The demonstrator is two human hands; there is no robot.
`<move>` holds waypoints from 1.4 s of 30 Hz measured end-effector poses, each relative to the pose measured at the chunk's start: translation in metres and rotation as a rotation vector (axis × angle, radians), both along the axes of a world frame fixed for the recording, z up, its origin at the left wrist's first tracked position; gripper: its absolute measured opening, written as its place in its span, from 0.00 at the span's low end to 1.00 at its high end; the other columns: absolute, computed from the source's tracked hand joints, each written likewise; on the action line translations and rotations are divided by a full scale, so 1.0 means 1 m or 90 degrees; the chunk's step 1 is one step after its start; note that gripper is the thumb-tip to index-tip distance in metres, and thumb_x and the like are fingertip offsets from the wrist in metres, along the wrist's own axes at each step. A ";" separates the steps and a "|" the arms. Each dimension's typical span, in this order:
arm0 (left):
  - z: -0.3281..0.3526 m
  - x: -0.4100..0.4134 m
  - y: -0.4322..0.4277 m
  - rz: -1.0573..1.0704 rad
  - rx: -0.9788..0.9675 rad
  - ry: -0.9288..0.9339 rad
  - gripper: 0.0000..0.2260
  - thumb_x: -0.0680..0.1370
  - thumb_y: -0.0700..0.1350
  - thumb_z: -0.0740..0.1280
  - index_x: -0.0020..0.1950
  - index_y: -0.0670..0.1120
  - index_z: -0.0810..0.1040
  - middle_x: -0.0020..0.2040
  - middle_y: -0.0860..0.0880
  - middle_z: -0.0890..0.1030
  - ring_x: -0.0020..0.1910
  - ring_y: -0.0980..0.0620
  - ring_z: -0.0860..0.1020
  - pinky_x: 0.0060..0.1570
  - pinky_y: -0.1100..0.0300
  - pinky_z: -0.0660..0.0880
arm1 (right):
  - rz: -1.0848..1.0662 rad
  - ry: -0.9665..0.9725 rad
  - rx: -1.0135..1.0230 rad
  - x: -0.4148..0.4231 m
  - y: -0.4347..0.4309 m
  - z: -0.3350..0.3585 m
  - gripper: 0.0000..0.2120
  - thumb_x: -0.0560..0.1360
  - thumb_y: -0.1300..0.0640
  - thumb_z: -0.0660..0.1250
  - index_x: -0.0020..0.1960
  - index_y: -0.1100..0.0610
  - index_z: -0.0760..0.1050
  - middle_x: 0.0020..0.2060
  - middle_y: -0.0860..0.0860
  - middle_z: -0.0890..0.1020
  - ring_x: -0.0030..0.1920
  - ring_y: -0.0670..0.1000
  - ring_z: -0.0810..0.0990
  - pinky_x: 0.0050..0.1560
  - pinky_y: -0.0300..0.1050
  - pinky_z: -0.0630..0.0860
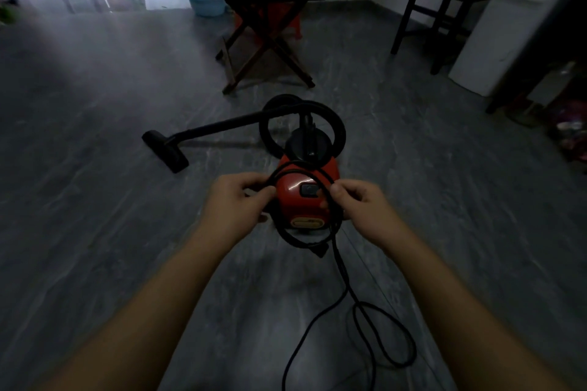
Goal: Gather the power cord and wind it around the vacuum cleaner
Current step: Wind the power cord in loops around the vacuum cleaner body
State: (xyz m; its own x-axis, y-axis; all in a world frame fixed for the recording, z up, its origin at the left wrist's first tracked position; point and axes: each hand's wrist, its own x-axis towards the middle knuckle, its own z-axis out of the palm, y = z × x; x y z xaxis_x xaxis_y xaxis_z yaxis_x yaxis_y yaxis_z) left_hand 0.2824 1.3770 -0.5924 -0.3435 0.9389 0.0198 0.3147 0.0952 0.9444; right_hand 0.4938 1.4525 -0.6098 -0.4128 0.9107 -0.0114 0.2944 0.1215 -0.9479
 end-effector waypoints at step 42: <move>0.001 -0.001 0.001 0.010 0.015 -0.093 0.06 0.79 0.39 0.67 0.49 0.46 0.83 0.42 0.44 0.86 0.38 0.46 0.85 0.28 0.54 0.79 | 0.017 0.034 -0.145 -0.012 0.003 0.010 0.12 0.82 0.58 0.60 0.55 0.59 0.82 0.43 0.53 0.86 0.41 0.43 0.83 0.38 0.31 0.76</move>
State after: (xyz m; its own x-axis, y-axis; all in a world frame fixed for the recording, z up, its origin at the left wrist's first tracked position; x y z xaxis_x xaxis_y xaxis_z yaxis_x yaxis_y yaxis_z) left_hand 0.2817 1.3783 -0.5911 -0.3587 0.9334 -0.0090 0.1719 0.0755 0.9822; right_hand 0.4818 1.4552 -0.5995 -0.4416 0.8763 -0.1928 0.2433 -0.0899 -0.9658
